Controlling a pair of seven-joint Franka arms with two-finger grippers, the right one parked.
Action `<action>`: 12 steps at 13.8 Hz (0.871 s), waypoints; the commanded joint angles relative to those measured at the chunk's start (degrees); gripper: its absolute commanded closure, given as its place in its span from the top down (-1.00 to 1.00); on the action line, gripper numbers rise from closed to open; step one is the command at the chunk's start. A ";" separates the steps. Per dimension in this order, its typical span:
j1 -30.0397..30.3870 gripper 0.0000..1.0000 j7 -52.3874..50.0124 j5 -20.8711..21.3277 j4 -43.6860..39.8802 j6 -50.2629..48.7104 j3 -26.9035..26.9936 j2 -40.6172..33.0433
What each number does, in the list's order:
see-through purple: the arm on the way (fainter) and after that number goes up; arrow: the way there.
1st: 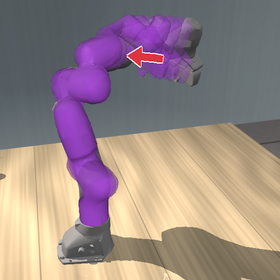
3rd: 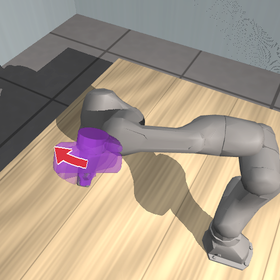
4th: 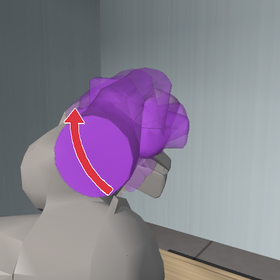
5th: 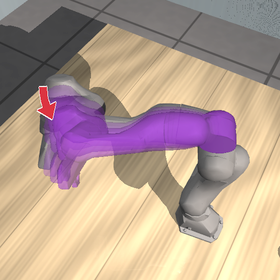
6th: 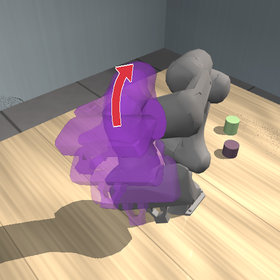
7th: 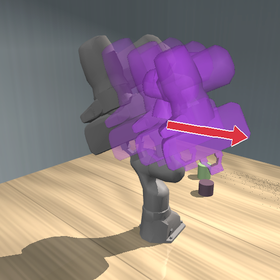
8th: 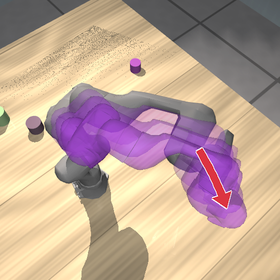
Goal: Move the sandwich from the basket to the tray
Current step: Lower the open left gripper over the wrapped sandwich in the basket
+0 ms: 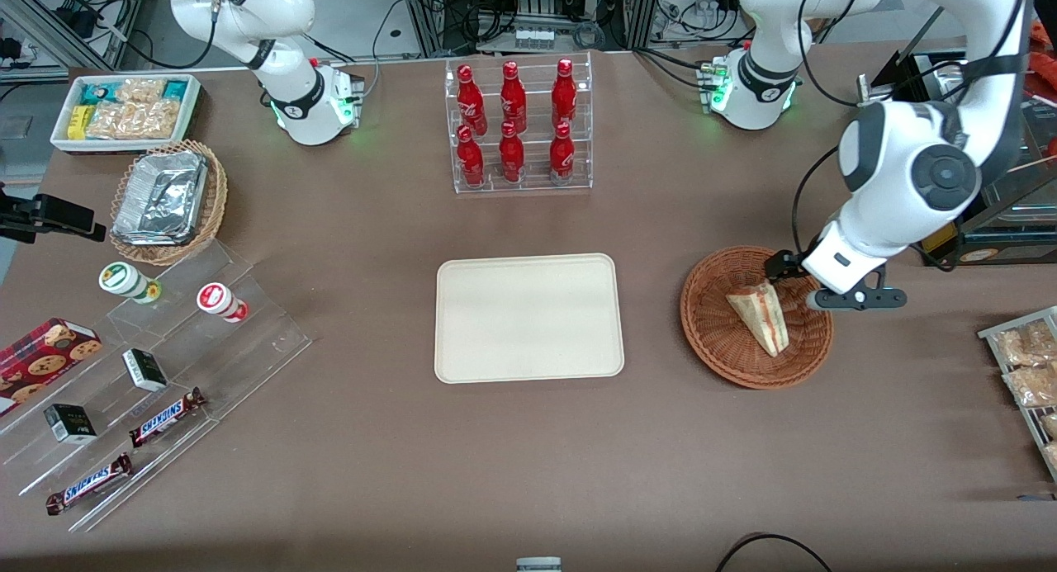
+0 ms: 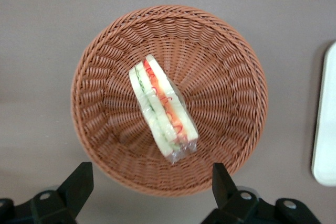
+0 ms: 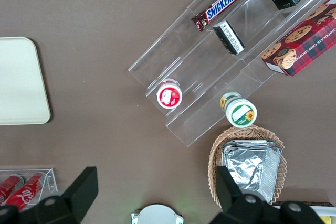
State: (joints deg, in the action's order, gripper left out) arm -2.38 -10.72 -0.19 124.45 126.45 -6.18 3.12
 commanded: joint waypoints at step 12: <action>-1.93 1.00 -37.62 0.10 8.09 16.46 0.03 3.20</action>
State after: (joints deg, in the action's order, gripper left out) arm -4.01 -45.95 -0.21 132.17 141.19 -6.25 5.09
